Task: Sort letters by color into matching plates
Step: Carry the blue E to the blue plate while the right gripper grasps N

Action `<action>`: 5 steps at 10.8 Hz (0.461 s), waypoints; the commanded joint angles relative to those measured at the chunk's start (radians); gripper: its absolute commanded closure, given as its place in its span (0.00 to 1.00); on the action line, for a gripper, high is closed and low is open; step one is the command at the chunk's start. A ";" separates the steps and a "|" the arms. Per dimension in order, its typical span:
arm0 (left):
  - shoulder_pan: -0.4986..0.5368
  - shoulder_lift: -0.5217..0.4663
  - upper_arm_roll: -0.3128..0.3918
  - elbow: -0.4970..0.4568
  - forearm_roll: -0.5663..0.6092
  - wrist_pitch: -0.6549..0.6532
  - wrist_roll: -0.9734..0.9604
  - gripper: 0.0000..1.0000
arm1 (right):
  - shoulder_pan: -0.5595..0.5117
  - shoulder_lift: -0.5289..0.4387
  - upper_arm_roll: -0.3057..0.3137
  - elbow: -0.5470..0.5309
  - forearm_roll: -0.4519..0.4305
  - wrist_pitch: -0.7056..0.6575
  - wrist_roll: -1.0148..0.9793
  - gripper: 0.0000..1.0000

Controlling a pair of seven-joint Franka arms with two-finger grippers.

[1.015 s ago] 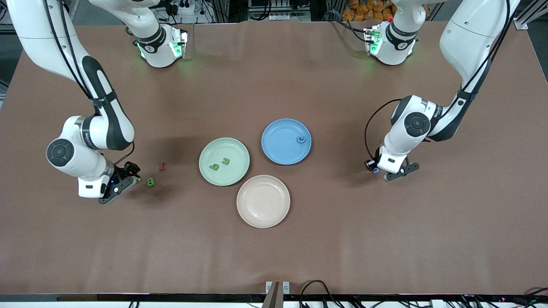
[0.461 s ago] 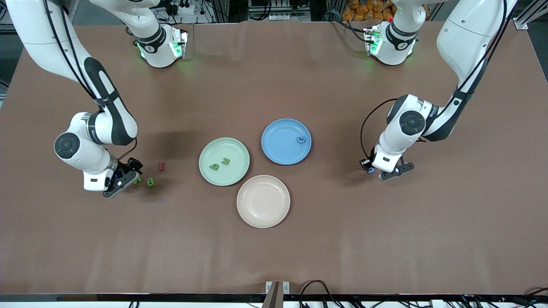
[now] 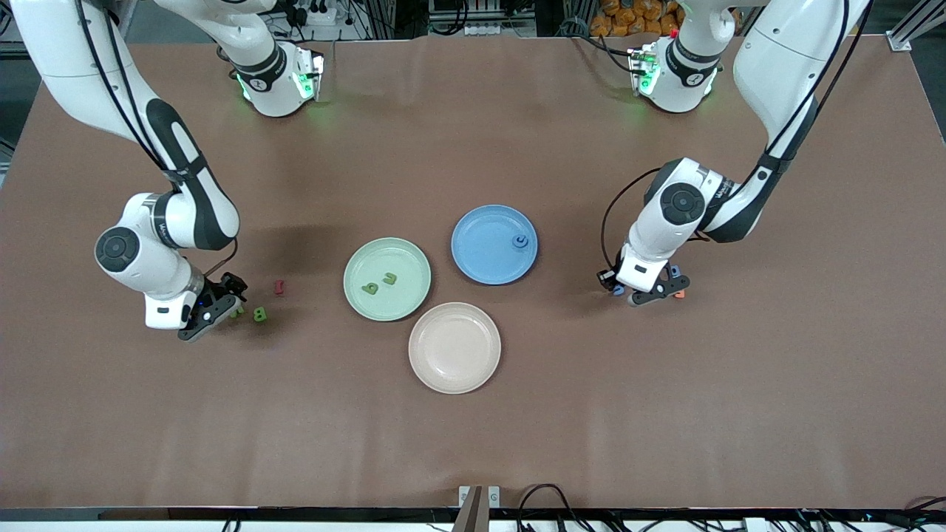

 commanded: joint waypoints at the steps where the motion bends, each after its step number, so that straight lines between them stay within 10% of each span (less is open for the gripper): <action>1: -0.023 -0.015 0.002 0.008 0.032 -0.016 -0.060 1.00 | -0.024 -0.001 0.018 -0.018 -0.016 0.033 -0.015 0.00; 5: -0.083 -0.013 0.002 0.031 0.030 -0.033 -0.139 1.00 | -0.029 0.009 0.018 -0.018 -0.016 0.040 -0.015 0.00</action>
